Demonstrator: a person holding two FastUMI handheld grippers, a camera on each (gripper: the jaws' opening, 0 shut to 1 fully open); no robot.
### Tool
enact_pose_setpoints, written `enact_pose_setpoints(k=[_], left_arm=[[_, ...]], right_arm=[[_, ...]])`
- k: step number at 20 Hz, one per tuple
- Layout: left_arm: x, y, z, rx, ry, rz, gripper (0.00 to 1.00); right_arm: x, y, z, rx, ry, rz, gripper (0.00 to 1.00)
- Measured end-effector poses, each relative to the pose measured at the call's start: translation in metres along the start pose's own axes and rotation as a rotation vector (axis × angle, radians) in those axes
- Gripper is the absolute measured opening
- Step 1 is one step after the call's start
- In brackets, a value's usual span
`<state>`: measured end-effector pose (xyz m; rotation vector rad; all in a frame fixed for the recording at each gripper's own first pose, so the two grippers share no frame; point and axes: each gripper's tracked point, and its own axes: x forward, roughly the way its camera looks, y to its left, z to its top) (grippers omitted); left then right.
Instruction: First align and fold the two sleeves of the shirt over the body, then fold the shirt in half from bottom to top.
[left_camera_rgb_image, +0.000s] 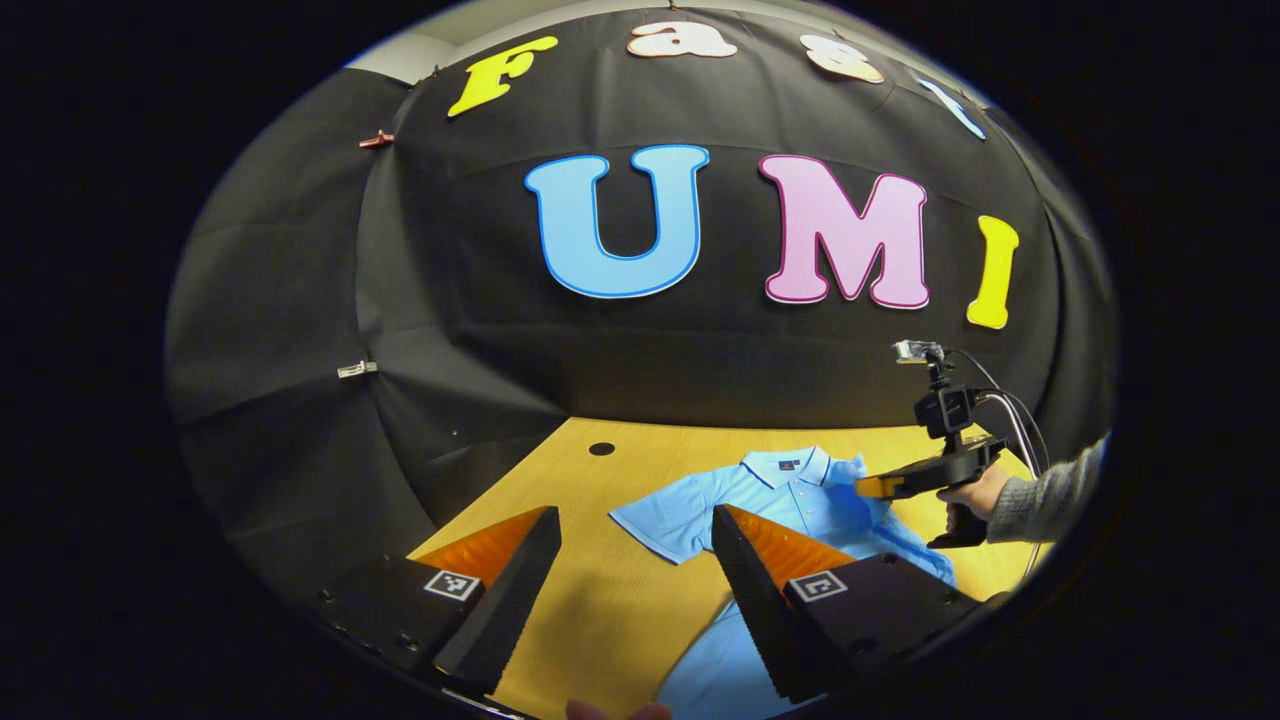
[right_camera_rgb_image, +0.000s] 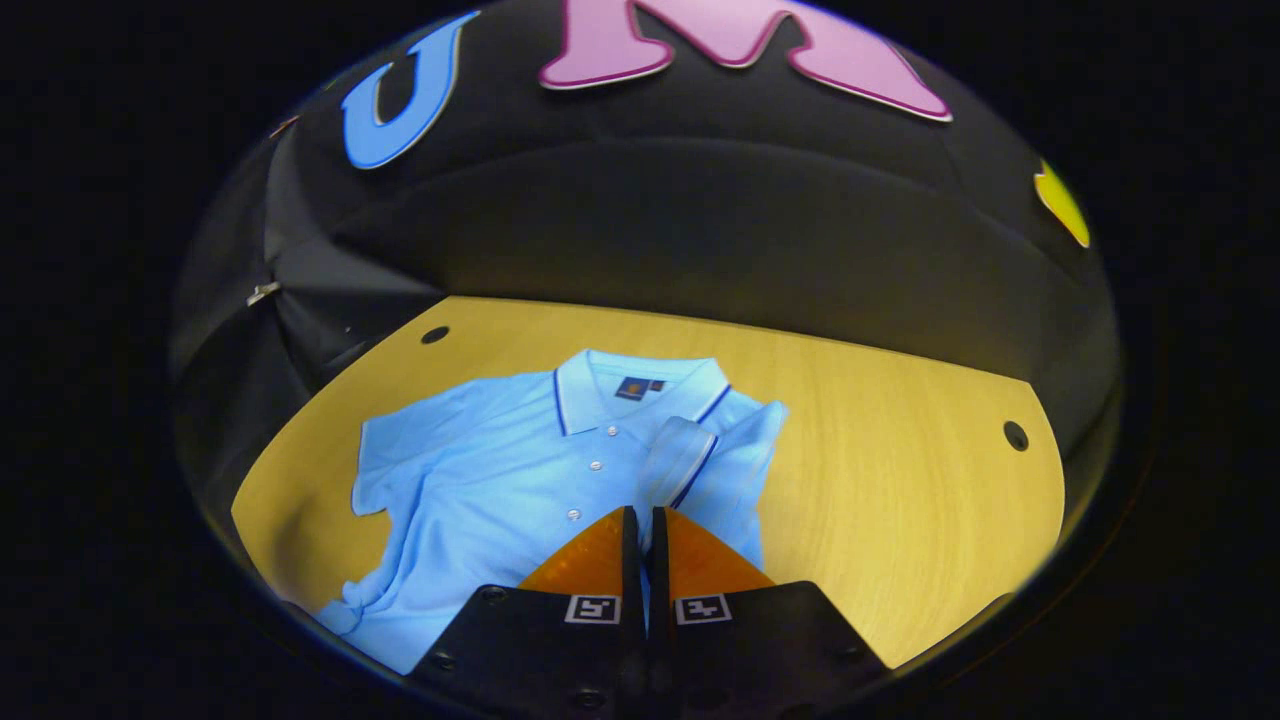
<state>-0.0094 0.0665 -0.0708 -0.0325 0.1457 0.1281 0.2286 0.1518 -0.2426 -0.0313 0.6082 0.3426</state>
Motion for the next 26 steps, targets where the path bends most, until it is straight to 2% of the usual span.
enact_pose_setpoints(k=[4,9,10,11,12,13,14,16,18,19,21,26], left_arm=[[-0.004,0.008,-0.005,-0.013,0.007,0.020,0.96],[-0.006,0.017,-0.012,-0.036,0.019,0.043,0.96],[-0.005,0.017,-0.012,-0.038,0.022,0.043,0.96],[-0.005,0.017,-0.012,-0.041,0.021,0.040,0.96],[-0.004,0.015,-0.011,-0.044,0.019,0.033,0.96],[-0.003,0.014,-0.011,-0.043,0.018,0.029,0.96],[-0.002,0.013,-0.011,-0.039,0.017,0.027,0.96],[-0.002,0.011,-0.009,-0.033,0.016,0.022,0.96],[-0.002,0.009,-0.010,-0.032,0.018,0.014,0.96],[-0.001,0.009,-0.010,-0.029,0.020,0.012,0.96],[0.001,0.008,-0.012,-0.025,0.027,0.010,0.96],[0.009,0.007,-0.012,-0.001,0.038,0.003,0.96]], right_arm=[[0.014,0.031,-0.026,-0.089,0.075,0.048,0.05],[0.023,0.034,-0.047,-0.125,0.133,0.034,0.05],[0.022,0.038,-0.048,-0.112,0.137,0.047,0.06],[0.022,0.040,-0.051,-0.101,0.147,0.053,0.15],[0.021,0.039,-0.051,-0.100,0.152,0.050,0.19],[0.022,0.038,-0.050,-0.104,0.149,0.043,0.16],[0.022,0.037,-0.050,-0.106,0.152,0.039,0.23],[0.021,0.041,-0.050,-0.088,0.153,0.043,0.28],[0.020,0.051,-0.049,-0.054,0.149,0.069,0.52],[0.021,0.050,-0.048,-0.054,0.142,0.062,0.70],[0.021,0.049,-0.045,-0.060,0.124,0.049,0.88],[0.012,0.047,-0.021,-0.027,0.036,0.038,0.98]])
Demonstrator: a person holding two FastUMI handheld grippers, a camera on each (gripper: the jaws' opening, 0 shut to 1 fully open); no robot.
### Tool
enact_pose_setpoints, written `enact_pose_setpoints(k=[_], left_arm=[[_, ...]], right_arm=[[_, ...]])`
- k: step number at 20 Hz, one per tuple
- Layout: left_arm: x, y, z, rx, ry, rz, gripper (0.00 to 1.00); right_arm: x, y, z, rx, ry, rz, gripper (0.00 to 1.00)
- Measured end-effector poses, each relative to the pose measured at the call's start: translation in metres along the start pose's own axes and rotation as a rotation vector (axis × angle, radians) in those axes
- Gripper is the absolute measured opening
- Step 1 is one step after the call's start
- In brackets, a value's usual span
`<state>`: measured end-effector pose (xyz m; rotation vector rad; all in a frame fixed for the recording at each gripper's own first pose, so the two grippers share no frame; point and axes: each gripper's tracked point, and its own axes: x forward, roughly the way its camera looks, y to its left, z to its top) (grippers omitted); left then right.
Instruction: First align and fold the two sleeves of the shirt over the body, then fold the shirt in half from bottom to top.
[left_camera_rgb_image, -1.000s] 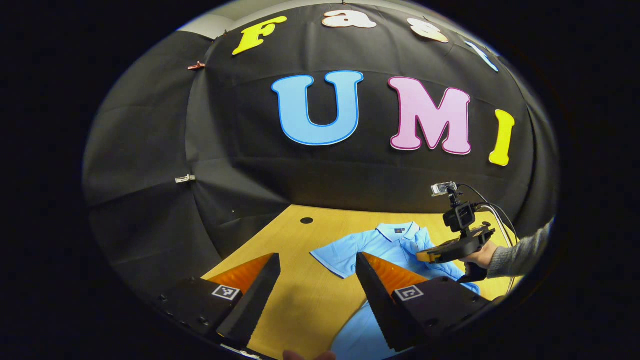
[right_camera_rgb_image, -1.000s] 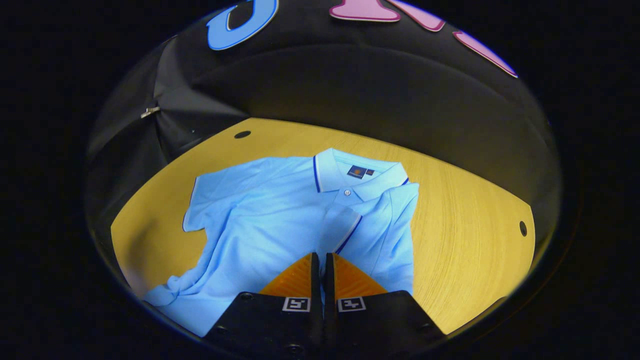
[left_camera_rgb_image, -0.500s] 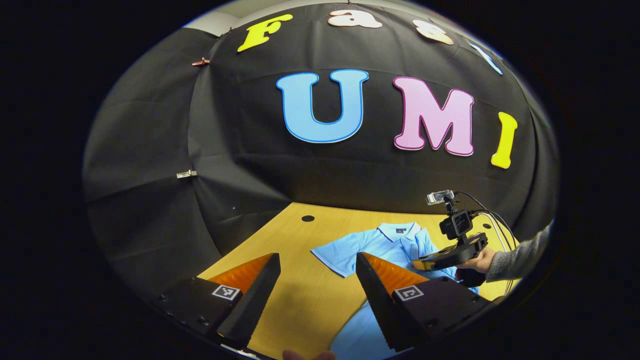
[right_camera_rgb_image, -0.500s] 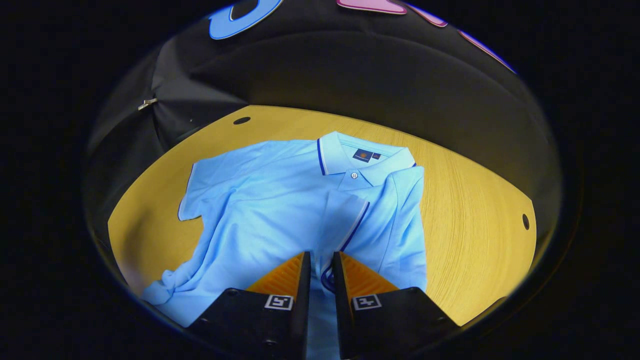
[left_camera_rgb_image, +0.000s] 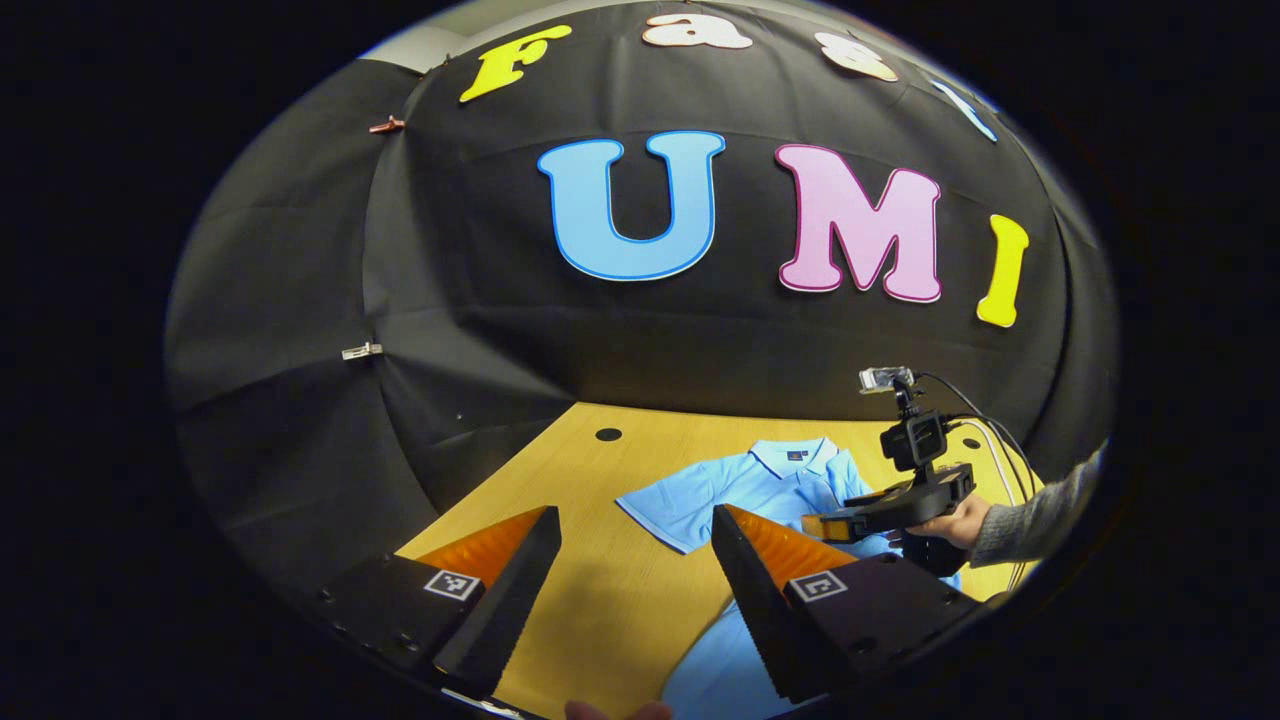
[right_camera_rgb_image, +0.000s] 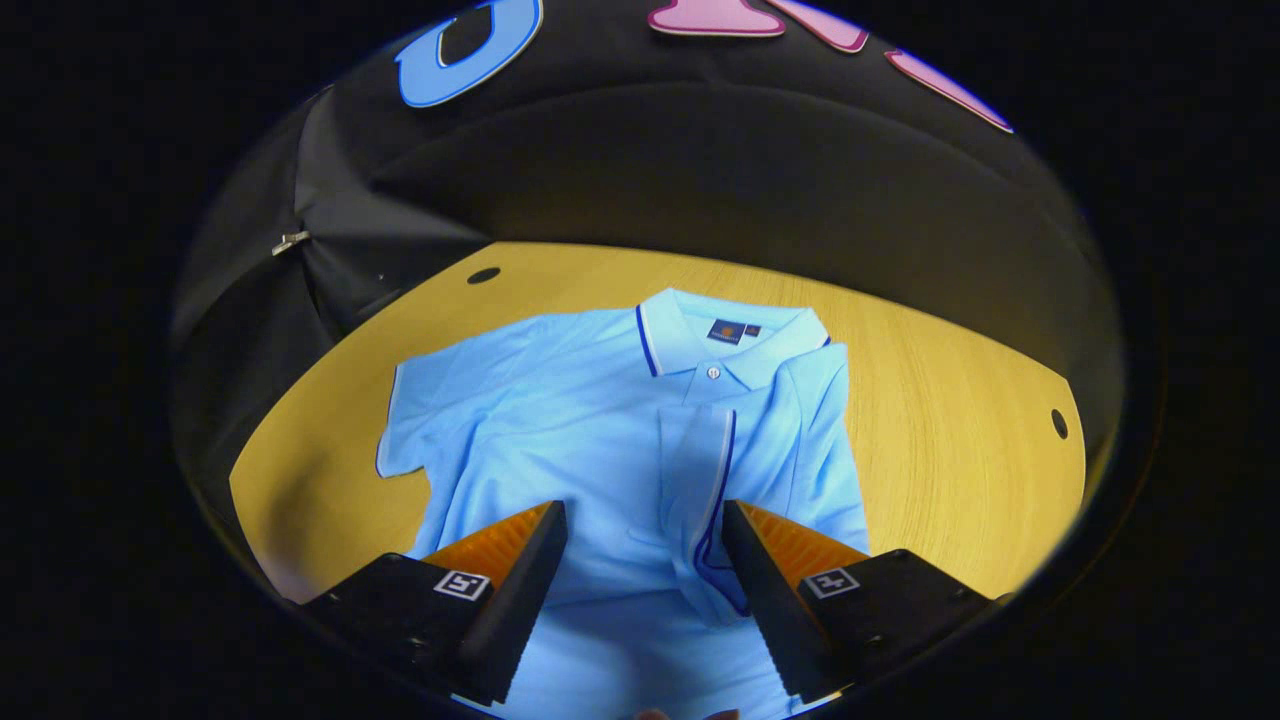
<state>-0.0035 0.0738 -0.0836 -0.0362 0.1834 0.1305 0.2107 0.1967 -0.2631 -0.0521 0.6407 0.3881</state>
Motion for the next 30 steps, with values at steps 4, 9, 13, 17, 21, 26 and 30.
enact_pose_setpoints(k=[4,9,13,17,21,26,30], left_arm=[[0.017,-0.006,-0.003,0.009,0.018,-0.017,0.96],[0.050,-0.018,-0.008,0.025,0.044,-0.046,0.96],[0.085,-0.027,-0.010,0.033,0.055,-0.064,0.96],[0.129,-0.042,-0.028,0.022,0.121,-0.109,0.96],[0.175,-0.046,-0.052,-0.033,0.219,-0.108,0.96],[0.228,-0.027,-0.095,-0.034,0.351,-0.031,0.96],[0.252,-0.016,-0.137,-0.083,0.492,0.019,0.96]], right_arm=[[-0.041,-0.010,0.049,0.013,-0.165,-0.027,0.99],[-0.107,-0.029,0.092,0.010,-0.320,-0.057,0.99],[-0.163,-0.041,0.103,0.025,-0.396,-0.080,0.99],[-0.209,-0.047,0.098,0.058,-0.435,-0.098,0.99],[-0.236,-0.054,0.081,0.110,-0.438,-0.126,0.98],[-0.255,-0.066,0.058,0.143,-0.423,-0.176,0.99],[-0.262,-0.080,0.036,0.182,-0.390,-0.204,0.99]])
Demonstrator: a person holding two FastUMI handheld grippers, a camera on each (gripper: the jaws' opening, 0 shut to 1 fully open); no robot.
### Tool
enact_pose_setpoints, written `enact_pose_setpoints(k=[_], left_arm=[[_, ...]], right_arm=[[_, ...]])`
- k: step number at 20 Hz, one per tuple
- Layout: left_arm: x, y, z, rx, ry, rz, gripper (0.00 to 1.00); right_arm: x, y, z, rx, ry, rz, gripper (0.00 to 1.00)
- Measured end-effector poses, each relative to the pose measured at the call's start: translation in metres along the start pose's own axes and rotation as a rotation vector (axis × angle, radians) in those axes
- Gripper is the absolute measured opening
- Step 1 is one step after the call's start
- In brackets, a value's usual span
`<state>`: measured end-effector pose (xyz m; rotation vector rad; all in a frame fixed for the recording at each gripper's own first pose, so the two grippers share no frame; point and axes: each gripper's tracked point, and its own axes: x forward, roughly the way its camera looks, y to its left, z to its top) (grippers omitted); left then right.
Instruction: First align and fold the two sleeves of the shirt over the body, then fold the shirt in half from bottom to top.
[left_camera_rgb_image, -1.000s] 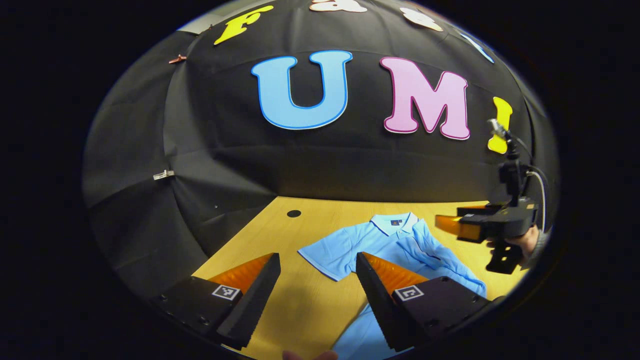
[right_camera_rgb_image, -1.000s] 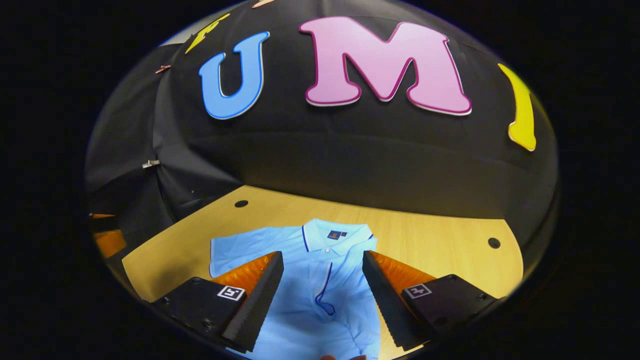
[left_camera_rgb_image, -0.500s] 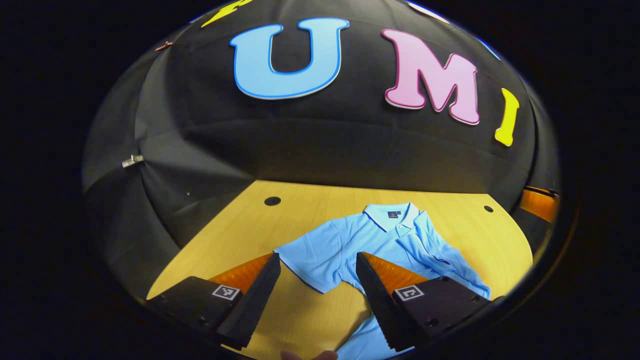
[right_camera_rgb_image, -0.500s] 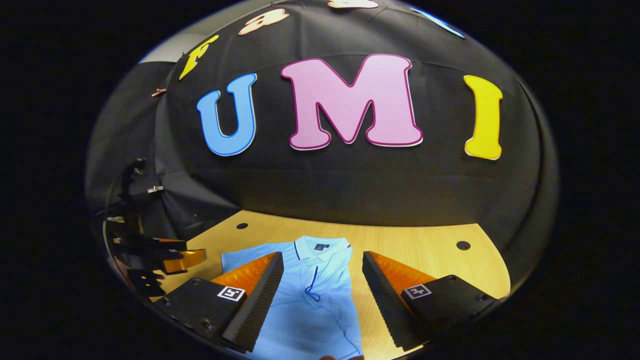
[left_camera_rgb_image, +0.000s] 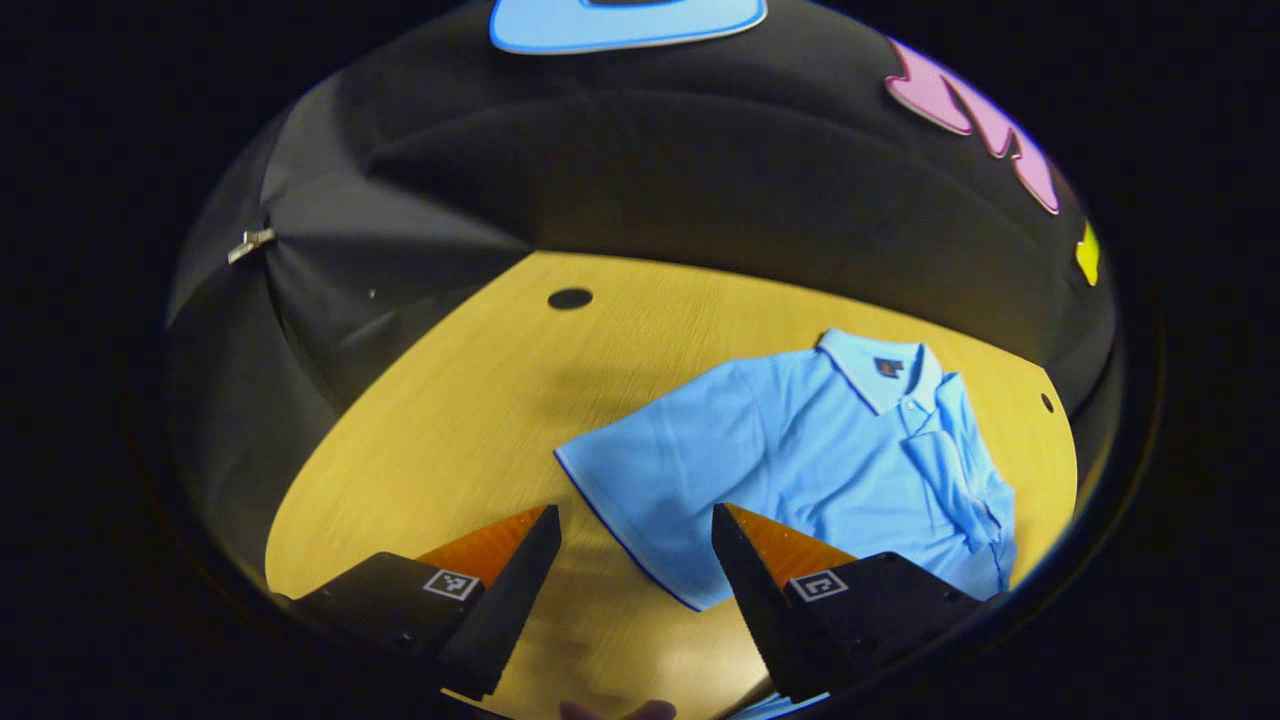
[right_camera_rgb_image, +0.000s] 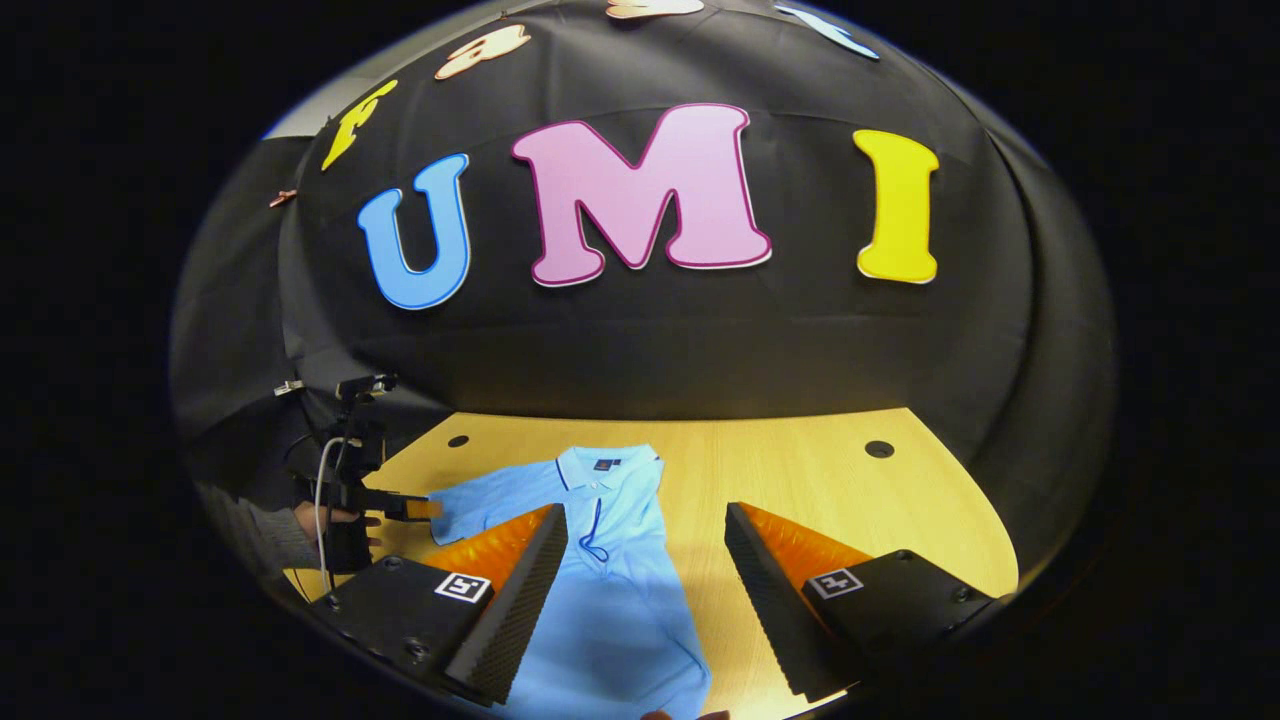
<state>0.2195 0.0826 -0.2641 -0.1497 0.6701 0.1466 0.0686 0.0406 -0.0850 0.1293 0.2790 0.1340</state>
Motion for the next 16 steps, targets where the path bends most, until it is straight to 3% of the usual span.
enact_pose_setpoints(k=[4,9,13,16], left_arm=[[0.021,0.011,-0.001,-0.076,0.046,0.028,0.98],[0.033,0.012,0.003,-0.008,0.058,0.053,0.98],[0.030,0.011,0.004,-0.021,0.057,0.063,1.00],[0.031,0.004,0.002,-0.006,0.068,0.052,0.85]], right_arm=[[-0.004,-0.019,-0.019,0.031,0.043,-0.039,0.98],[-0.005,-0.026,-0.022,0.038,0.048,-0.055,0.98],[-0.002,-0.024,-0.024,0.043,0.052,-0.054,0.98],[0.000,-0.024,-0.025,0.045,0.055,-0.053,0.98]])
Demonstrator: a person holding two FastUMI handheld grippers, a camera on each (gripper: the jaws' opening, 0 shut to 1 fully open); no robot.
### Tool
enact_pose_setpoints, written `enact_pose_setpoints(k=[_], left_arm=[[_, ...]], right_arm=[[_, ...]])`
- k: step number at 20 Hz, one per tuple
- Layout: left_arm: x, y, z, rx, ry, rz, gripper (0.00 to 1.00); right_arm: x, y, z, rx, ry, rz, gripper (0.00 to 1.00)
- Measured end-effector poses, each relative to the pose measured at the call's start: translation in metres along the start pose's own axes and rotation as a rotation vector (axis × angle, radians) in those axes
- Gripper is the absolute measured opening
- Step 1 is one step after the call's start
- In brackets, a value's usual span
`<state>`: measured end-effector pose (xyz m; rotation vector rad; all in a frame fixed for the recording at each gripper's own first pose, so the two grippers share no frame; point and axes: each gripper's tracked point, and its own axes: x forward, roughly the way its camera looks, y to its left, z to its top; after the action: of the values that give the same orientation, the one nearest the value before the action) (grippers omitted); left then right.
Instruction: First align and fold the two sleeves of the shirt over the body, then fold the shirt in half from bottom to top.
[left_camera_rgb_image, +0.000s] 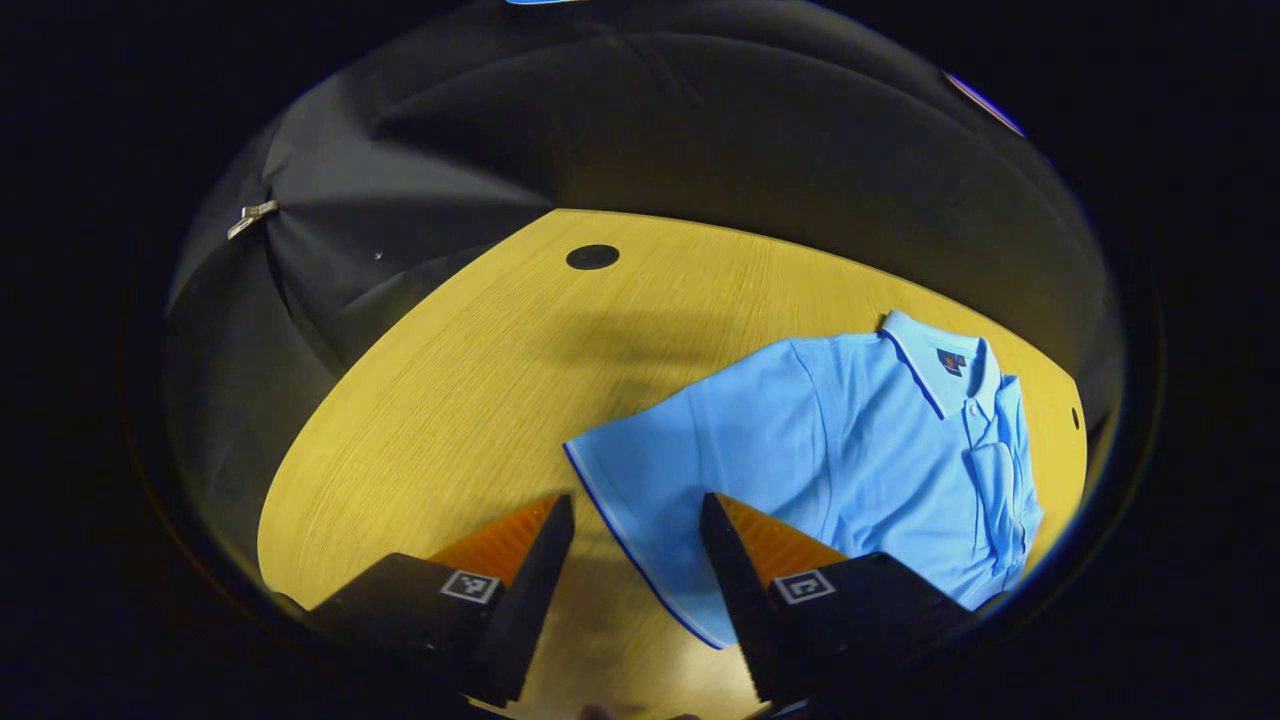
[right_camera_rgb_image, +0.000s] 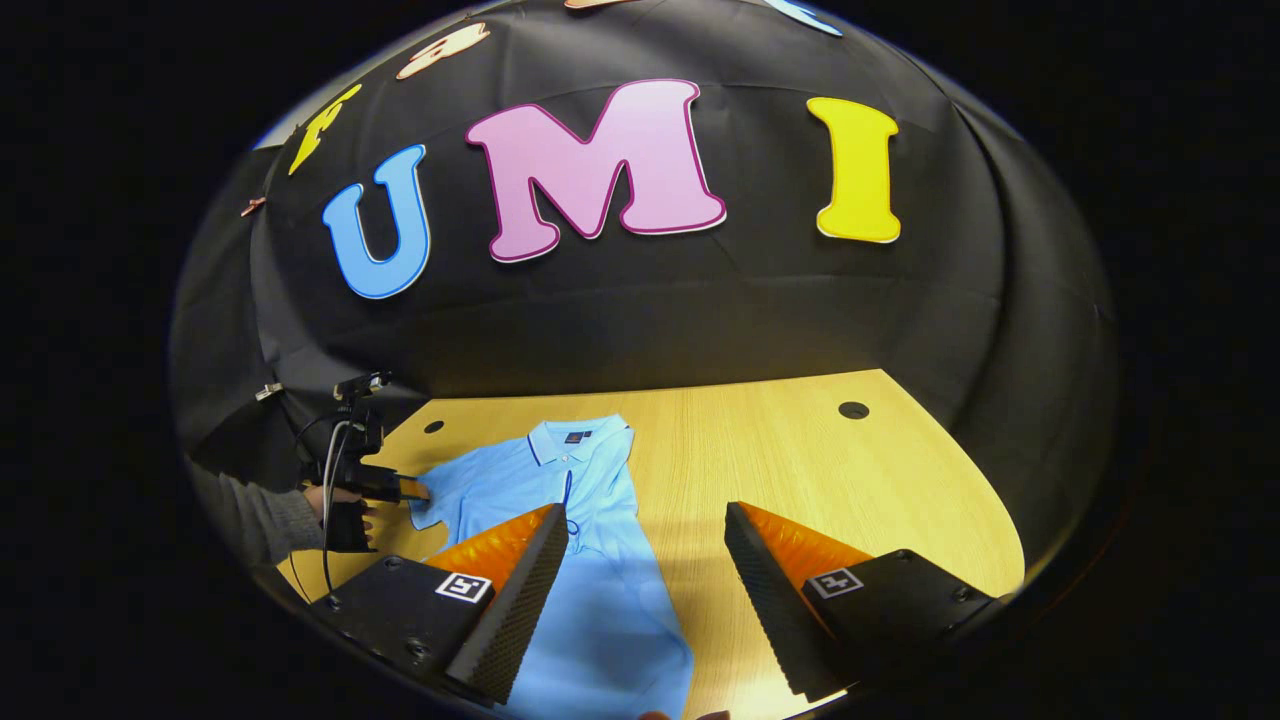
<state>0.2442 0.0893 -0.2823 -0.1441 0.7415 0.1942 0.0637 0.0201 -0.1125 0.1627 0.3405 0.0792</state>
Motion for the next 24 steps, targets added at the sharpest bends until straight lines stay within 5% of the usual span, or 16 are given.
enact_pose_setpoints(k=[5,6,7,17,24], left_arm=[[-0.002,-0.012,0.003,-0.013,0.001,-0.021,0.29],[0.000,-0.012,0.005,-0.019,-0.003,-0.014,0.26],[0.000,-0.013,0.006,-0.026,-0.013,-0.013,0.10],[-0.015,-0.035,0.028,-0.015,-0.128,-0.081,0.06],[-0.064,-0.111,0.062,0.180,-0.291,-0.213,0.06]], right_arm=[[0.001,-0.007,0.001,-0.001,0.002,0.000,0.98],[0.001,-0.009,0.001,-0.001,0.003,0.000,0.98],[-0.002,-0.012,-0.001,-0.001,0.005,0.000,0.98],[-0.018,-0.022,-0.004,-0.001,0.014,-0.002,0.98],[-0.021,-0.024,0.000,0.008,0.010,0.006,0.98]])
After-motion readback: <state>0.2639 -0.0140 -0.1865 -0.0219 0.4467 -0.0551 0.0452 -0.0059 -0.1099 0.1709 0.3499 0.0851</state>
